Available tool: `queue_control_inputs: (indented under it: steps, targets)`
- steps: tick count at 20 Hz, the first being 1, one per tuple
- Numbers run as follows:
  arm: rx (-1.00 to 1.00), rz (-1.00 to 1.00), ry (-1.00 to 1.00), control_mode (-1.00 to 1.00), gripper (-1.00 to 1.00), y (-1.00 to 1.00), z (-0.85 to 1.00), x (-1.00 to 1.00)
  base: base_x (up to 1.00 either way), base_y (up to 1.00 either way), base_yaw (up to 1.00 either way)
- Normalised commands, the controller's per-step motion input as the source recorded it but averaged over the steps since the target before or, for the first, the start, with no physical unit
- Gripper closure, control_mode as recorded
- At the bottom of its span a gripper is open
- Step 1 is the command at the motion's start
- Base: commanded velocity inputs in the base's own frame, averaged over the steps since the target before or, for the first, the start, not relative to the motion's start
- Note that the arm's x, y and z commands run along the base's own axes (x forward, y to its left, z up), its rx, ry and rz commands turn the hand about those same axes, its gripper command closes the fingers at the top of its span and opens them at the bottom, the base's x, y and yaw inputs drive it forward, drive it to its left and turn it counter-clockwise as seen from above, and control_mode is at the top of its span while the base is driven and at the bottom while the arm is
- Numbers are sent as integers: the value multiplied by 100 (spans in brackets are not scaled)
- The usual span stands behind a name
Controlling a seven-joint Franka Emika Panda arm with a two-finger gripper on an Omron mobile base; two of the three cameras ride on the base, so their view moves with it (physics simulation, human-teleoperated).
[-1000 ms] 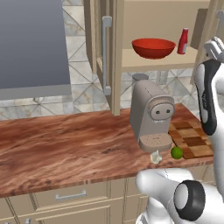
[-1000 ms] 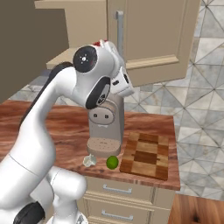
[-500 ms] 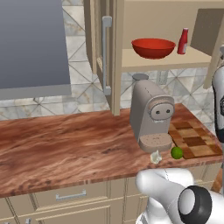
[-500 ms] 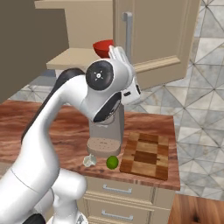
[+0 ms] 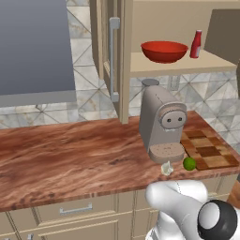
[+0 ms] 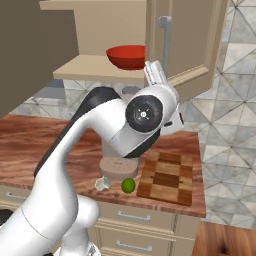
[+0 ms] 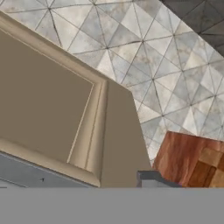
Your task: Open the cabinet. Place the bowl and condiment on the counter. Then place the lime and garlic on the cutting board.
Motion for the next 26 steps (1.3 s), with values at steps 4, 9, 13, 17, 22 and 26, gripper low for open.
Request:
queue_control_inputs:
  steps: [4, 9, 13, 17, 22, 26]
  targets:
    - [-9, -11, -28, -100, -100, 0, 16, -100, 0, 0, 0]
    - [-37, -17, -43, -100, -100, 84, 5, -100, 0, 0, 0]
    - [-33, -12, -39, -100, -100, 79, 27, -100, 0, 0, 0]
    - [-18, 0, -36, -100, -100, 18, 64, -100, 0, 0, 0]
    - [-20, 11, -38, -100, -100, 24, 57, -100, 0, 0, 0]
    - [-17, 20, -17, -100, -100, 34, 57, -100, 0, 0, 0]
